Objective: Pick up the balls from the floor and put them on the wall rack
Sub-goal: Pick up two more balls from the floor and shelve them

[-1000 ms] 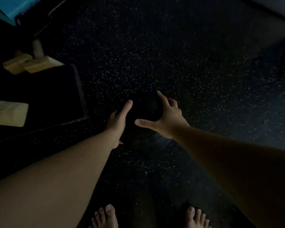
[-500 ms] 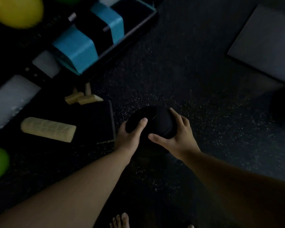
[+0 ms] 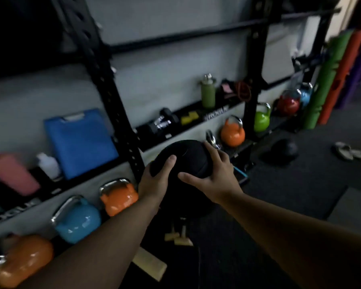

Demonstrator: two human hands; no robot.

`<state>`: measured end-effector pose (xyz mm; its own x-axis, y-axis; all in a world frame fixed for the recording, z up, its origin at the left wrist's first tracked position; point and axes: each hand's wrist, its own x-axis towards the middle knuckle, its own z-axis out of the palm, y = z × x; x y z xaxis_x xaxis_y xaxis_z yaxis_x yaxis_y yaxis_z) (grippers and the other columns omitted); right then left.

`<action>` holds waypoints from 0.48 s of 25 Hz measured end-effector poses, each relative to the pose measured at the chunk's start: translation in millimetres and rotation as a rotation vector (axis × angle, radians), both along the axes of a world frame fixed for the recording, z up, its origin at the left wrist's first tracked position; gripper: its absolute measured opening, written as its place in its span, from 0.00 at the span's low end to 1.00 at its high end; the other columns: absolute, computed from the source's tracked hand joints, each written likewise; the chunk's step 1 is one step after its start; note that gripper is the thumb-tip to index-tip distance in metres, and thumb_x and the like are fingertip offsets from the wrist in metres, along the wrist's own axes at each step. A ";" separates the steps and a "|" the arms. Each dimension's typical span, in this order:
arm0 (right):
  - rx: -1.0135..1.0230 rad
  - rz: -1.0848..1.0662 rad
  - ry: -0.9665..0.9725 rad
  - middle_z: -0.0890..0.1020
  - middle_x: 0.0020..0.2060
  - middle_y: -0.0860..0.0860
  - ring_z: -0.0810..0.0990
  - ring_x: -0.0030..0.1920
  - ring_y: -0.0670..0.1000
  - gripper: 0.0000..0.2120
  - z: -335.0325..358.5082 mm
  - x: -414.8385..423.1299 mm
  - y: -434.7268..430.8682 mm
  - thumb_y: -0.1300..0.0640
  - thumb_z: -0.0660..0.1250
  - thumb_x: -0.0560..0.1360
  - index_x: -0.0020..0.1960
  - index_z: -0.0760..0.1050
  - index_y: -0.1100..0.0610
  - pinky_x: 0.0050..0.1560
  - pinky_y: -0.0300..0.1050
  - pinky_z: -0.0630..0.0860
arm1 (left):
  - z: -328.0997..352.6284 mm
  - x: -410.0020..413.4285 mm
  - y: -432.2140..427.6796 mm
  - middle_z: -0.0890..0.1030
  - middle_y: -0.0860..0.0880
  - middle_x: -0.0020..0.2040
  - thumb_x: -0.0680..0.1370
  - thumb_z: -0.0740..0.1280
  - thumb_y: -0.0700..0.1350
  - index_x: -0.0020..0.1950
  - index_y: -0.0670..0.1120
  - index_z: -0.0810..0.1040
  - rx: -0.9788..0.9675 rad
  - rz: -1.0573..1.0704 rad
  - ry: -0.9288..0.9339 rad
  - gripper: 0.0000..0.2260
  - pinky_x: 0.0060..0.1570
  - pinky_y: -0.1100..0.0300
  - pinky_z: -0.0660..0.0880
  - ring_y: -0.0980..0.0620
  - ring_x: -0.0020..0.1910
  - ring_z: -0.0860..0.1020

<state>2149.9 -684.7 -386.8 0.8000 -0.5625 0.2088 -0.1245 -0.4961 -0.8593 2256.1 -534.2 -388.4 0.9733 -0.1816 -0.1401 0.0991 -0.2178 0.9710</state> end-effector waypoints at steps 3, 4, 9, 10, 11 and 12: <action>-0.079 0.100 -0.110 0.64 0.75 0.55 0.65 0.75 0.62 0.62 132.5 33.0 52.9 0.18 0.71 0.53 0.81 0.56 0.37 0.72 0.63 0.68 | 132.0 15.6 64.7 0.86 0.48 0.62 0.55 0.71 0.79 0.68 0.53 0.82 -0.073 0.114 -0.137 0.48 0.62 0.51 0.80 0.46 0.59 0.84; -0.099 0.141 -0.146 0.65 0.75 0.55 0.65 0.75 0.63 0.62 171.7 42.7 74.2 0.18 0.71 0.53 0.81 0.56 0.37 0.72 0.63 0.68 | 172.4 17.5 89.0 0.86 0.46 0.63 0.55 0.70 0.79 0.68 0.52 0.82 -0.087 0.150 -0.172 0.48 0.65 0.48 0.79 0.44 0.61 0.84; -0.165 0.328 -0.295 0.62 0.77 0.53 0.64 0.76 0.63 0.61 318.9 89.7 189.2 0.18 0.72 0.53 0.81 0.54 0.35 0.72 0.64 0.69 | 319.2 22.5 217.0 0.82 0.50 0.59 0.55 0.70 0.80 0.70 0.55 0.79 -0.177 0.322 -0.362 0.49 0.57 0.52 0.81 0.44 0.57 0.83; -0.181 0.362 -0.314 0.61 0.78 0.53 0.63 0.77 0.63 0.61 339.6 98.2 210.5 0.18 0.71 0.53 0.81 0.53 0.34 0.72 0.65 0.69 | 338.4 23.4 240.2 0.81 0.50 0.60 0.55 0.70 0.80 0.73 0.55 0.78 -0.190 0.341 -0.391 0.51 0.53 0.53 0.81 0.44 0.58 0.83; -0.195 0.400 -0.334 0.60 0.79 0.53 0.62 0.77 0.64 0.61 360.3 108.7 236.8 0.17 0.71 0.53 0.80 0.52 0.33 0.72 0.67 0.69 | 357.8 26.6 268.2 0.81 0.50 0.62 0.55 0.70 0.80 0.74 0.54 0.77 -0.195 0.360 -0.431 0.53 0.50 0.55 0.80 0.44 0.58 0.82; -0.209 0.434 -0.348 0.60 0.79 0.53 0.62 0.77 0.64 0.61 376.8 119.3 260.7 0.16 0.71 0.53 0.80 0.51 0.32 0.72 0.68 0.69 | 374.1 30.7 292.9 0.82 0.49 0.64 0.55 0.69 0.81 0.75 0.54 0.76 -0.190 0.374 -0.466 0.53 0.50 0.55 0.79 0.43 0.60 0.82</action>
<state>2269.1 -424.0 -10.1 0.8124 -0.1181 0.5710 0.3991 -0.6014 -0.6921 2286.7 -241.3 -14.4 0.9268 0.2029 0.3162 -0.3084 -0.0698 0.9487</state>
